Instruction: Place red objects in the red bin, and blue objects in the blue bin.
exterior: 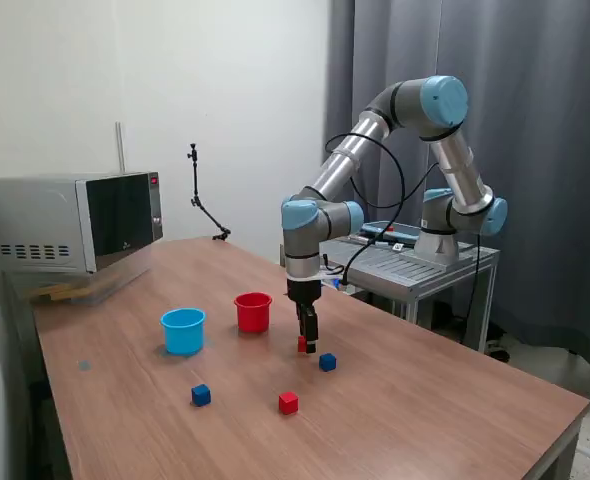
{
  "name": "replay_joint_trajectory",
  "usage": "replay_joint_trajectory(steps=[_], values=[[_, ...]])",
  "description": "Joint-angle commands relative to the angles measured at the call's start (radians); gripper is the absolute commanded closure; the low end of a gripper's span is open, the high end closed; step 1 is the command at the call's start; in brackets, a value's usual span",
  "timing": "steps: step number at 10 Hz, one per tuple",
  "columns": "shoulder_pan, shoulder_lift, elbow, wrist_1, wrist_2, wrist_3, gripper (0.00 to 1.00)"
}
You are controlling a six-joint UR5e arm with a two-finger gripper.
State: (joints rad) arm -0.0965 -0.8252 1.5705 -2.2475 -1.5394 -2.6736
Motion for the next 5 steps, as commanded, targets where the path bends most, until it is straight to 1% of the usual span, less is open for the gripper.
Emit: replay_joint_trajectory(steps=[1, 5], values=[[0.001, 0.0, -0.001, 0.002, -0.001, 0.0, 1.0], [0.003, -0.002, -0.007, 0.0, -0.001, 0.0, 1.0]])
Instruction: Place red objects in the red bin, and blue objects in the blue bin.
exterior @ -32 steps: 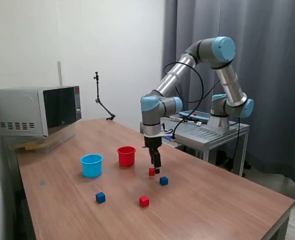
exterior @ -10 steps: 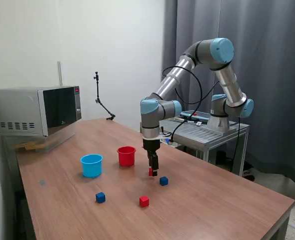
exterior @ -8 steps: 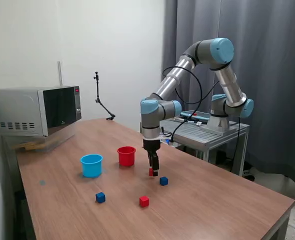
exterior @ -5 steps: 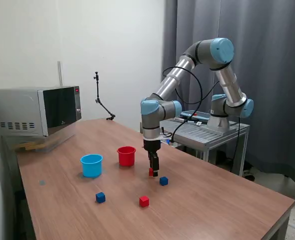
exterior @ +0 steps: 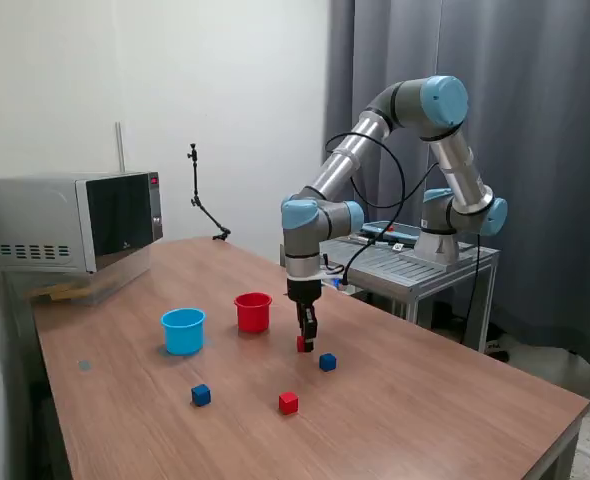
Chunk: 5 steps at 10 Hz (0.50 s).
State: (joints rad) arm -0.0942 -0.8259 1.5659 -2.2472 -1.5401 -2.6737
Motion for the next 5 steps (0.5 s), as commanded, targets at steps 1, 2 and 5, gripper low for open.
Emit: replay_joint_trajectory(steps=[1, 2, 5], values=[[0.002, -0.002, -0.003, 0.0, -0.002, -0.002, 1.0], [0.002, -0.013, -0.004, 0.0, -0.008, -0.002, 1.0], [-0.015, -0.12, -0.004, 0.008, -0.053, -0.002, 1.0]])
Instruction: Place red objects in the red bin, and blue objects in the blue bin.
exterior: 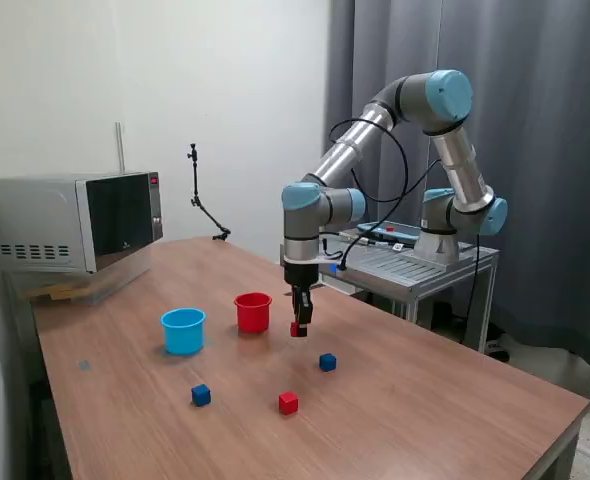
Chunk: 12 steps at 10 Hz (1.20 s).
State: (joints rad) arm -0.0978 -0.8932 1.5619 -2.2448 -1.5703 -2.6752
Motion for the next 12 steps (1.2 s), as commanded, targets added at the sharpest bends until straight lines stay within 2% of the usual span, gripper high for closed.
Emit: replay_joint_trajectory(steps=[1, 4, 6, 8, 12], values=[[-0.025, -0.088, 0.0, 0.014, -0.036, 0.0, 1.0], [-0.092, -0.122, -0.003, 0.036, -0.034, -0.006, 1.0], [-0.149, -0.128, -0.025, 0.117, -0.036, -0.022, 1.0], [-0.184, -0.133, -0.037, 0.12, -0.036, -0.023, 1.0], [-0.198, -0.112, -0.063, 0.152, -0.034, -0.064, 1.0]])
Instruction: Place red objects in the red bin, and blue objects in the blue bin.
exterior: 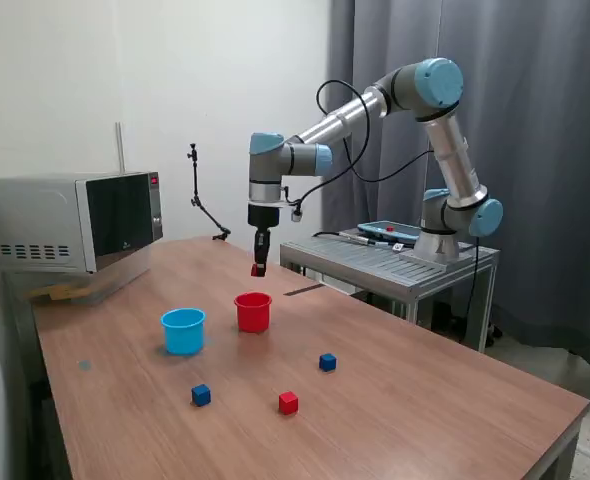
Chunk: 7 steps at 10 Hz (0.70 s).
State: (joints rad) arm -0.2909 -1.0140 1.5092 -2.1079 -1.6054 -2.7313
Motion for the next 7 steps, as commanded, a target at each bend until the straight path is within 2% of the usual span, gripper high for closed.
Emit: replay_joint_trajectory(steps=[1, 7], values=[[-0.005, 0.021, -0.015, 0.019, -0.001, -0.008, 1.0], [-0.001, 0.083, -0.024, 0.019, 0.004, -0.008, 1.0]])
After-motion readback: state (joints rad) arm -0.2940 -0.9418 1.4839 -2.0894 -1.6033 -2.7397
